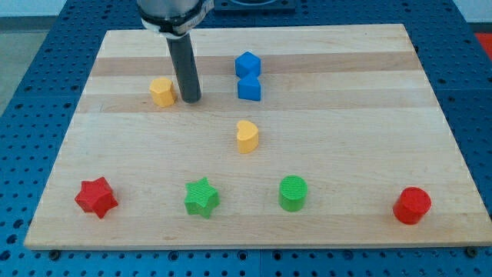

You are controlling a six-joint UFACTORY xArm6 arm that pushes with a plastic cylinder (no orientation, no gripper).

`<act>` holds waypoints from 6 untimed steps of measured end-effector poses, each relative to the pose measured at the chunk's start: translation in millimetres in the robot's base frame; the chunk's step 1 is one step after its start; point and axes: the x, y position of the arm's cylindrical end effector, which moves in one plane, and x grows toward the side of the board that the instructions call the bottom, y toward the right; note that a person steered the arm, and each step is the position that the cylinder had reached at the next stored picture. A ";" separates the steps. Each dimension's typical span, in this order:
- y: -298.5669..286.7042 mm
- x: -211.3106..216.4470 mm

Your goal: Point your arm at yellow heart

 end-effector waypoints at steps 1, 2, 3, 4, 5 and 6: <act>-53.5 -2.9; -50.0 5.5; 31.2 22.2; 105.5 37.7; 161.1 75.9; 127.0 110.0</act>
